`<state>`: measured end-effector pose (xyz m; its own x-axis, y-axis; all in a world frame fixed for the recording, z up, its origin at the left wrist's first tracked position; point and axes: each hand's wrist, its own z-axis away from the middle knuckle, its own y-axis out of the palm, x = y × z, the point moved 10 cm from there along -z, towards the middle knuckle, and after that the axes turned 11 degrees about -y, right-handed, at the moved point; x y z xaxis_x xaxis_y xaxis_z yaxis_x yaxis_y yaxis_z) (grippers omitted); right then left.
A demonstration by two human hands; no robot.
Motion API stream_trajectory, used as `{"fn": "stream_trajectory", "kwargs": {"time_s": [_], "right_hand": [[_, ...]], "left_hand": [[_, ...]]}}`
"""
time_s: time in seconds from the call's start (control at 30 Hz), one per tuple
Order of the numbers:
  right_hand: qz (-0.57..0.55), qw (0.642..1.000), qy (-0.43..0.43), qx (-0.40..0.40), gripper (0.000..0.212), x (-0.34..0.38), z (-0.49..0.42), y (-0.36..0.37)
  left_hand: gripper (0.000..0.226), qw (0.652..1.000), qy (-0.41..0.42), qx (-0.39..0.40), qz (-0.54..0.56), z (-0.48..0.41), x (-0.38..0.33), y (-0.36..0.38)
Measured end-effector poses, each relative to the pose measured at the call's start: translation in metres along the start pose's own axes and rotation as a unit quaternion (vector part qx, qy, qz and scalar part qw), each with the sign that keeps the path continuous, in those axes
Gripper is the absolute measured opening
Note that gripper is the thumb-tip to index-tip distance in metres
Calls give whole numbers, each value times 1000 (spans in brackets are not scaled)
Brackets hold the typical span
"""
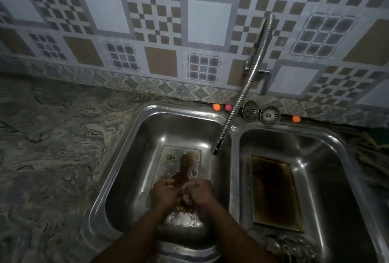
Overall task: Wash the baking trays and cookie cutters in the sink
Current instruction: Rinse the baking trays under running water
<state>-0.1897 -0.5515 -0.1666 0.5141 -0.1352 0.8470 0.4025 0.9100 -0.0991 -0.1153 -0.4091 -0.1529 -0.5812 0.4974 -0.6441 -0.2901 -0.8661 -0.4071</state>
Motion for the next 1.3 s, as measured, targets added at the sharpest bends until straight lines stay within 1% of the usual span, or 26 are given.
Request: {"fn": "stream_trajectory", "kwargs": {"time_s": [0.03, 0.1, 0.13, 0.17, 0.2, 0.27, 0.3, 0.37, 0.4, 0.47, 0.5, 0.53, 0.6, 0.63, 0.7, 0.8, 0.87, 0.9, 0.97, 1.07, 1.13, 1.17, 1.23, 1.3], "right_hand": [[-9, 1000, 7, -25, 12, -3, -4, 1], [23, 996, 17, -82, 34, -8, -14, -3], [45, 994, 21, -97, 46, -12, -22, -2], [62, 992, 29, -101, 53, -18, -29, 2], [70, 992, 37, -99, 51, -26, -35, 9], [95, 989, 48, -103, 34, -49, -43, 19], [98, 987, 47, -115, 30, -61, -43, 20], [67, 985, 62, -144, 39, -90, -43, 17], [41, 983, 68, -165, 37, -101, -42, 13], [65, 975, 72, -201, 24, -99, -39, 2], [96, 973, 58, -201, 14, -87, -42, 0], [120, 974, 52, -188, 6, -78, -47, -1], [171, 972, 45, -158, 10, -75, -57, 6], [190, 970, 34, -149, 11, -72, -58, 9], [170, 973, -3, -158, 11, -61, -52, 10], [134, 971, -65, -186, 15, -25, -32, 1], [79, 979, -63, -180, 9, -3, -24, 2], [62, 980, -57, -180, 11, 7, -19, 2], [52, 979, -62, -186, 11, 31, -8, 0], [78, 971, -106, -200, 14, 65, 12, -6], [112, 963, -120, -213, 16, 77, 25, -10], [126, 959, -130, -218, 20, 80, 31, -12], [139, 954, -147, -223, 22, 87, 47, -15], [146, 949, -160, -228, 23, 92, 63, -20]], "left_hand": [[17, 1000, 3, -1, -27, -6, 1, -6], [11, 993, 37, 10, -107, -20, -3, -15], [9, 990, 52, 17, -132, -30, -2, -18], [9, 988, 59, 26, -137, -40, -3, -24], [11, 987, 63, 36, -142, -50, 1, -28], [16, 976, 86, 54, -195, -67, 8, -27], [21, 970, 92, 53, -220, -75, 16, -25], [16, 961, 86, 45, -259, -76, 24, -20], [17, 957, 92, 34, -273, -78, 25, -17], [32, 951, 112, 29, -285, -79, 19, -9], [37, 949, 111, 29, -294, -82, 14, -9], [36, 951, 102, 23, -292, -85, 13, -11], [25, 950, 76, 22, -301, -95, 23, -13], [22, 952, 58, 18, -300, -99, 31, -17], [21, 956, 46, 2, -291, -102, 47, -22], [21, 966, 60, -17, -250, -99, 49, -21], [19, 972, 51, 13, -230, -89, 42, -13], [20, 973, 48, 26, -223, -83, 38, -9], [21, 979, 54, 61, -190, -70, 31, 0], [30, 976, 60, 119, -172, -45, 17, 16], [30, 977, 48, 161, -135, -28, 9, 25], [29, 977, 40, 179, -109, -20, 5, 28], [29, 975, 24, 207, -73, -10, 6, 36], [31, 973, 23, 220, -66, -4, 8, 40]]}}
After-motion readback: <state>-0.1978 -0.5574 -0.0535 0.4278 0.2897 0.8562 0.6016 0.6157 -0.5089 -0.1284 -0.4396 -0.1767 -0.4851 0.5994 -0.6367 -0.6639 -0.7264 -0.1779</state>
